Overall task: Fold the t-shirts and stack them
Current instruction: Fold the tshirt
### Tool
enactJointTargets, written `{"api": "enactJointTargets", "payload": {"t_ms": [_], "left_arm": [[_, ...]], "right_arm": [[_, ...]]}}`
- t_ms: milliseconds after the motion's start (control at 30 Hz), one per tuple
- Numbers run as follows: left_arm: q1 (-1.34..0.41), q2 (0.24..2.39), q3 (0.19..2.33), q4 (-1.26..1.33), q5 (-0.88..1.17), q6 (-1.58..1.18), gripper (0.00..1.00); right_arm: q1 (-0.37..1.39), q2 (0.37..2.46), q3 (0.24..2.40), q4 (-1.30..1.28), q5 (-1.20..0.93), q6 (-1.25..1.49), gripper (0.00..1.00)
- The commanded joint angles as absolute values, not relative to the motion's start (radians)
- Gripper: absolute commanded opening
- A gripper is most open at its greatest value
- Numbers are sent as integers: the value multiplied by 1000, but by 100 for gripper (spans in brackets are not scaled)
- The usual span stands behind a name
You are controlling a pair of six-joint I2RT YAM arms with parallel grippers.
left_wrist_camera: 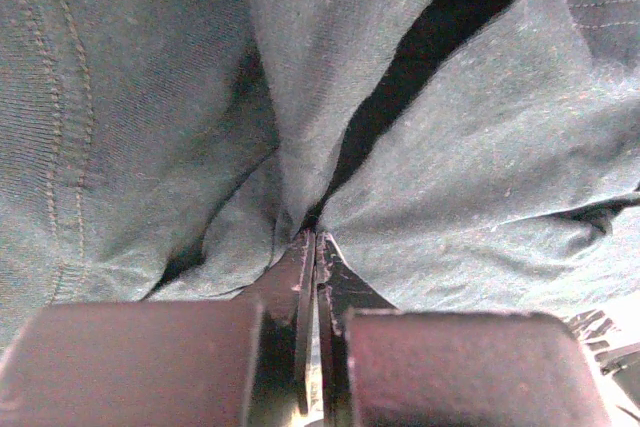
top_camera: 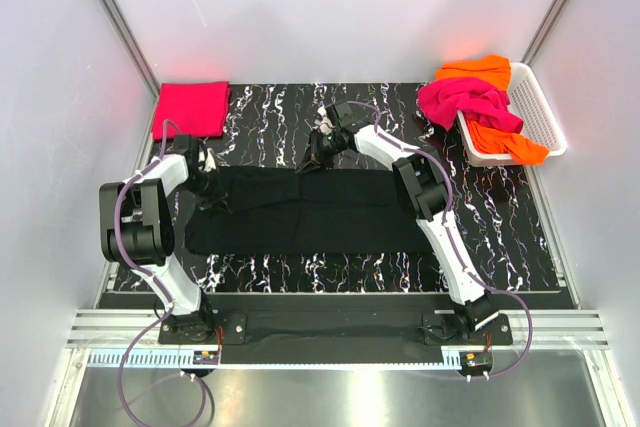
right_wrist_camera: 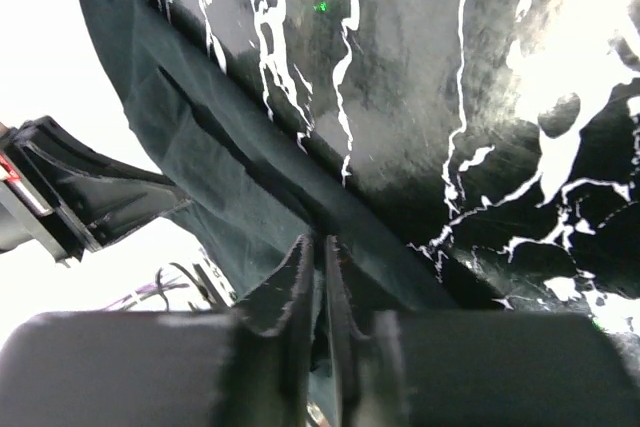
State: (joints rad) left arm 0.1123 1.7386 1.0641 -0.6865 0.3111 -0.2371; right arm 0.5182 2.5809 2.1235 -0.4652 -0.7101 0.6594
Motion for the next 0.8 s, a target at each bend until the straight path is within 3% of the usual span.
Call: {"api": "enactJointTargets", "payload": {"t_ms": [0,67,133,267,367,567,767], "left_arm": [[123,1718,1065,-686,333,-241,11],[121,1715,1072,-686,359,-244,15],[123,1717,1083,-687,370,-245,18],[123,1741,1098,-689,377,-241,19],[123,1750,1097,-689,376,-245,15],[123,1735,1092,-690,371,-247,12],[123,1724,1086,-690,373,-250,10]], "right_arm": [[511,2539,2166,-540,-744,609,23],[511,2488,2137,-575,-742,585,30],[511,2420,2083,-583,-736,557,45],[515,2353,1950,-575,-767,519,56],[535,2332,1893,-548,-811,495,56],[569,2359,1875,-502,-844,512,42],[574,2395,1888,-492,-845,522,40]]}}
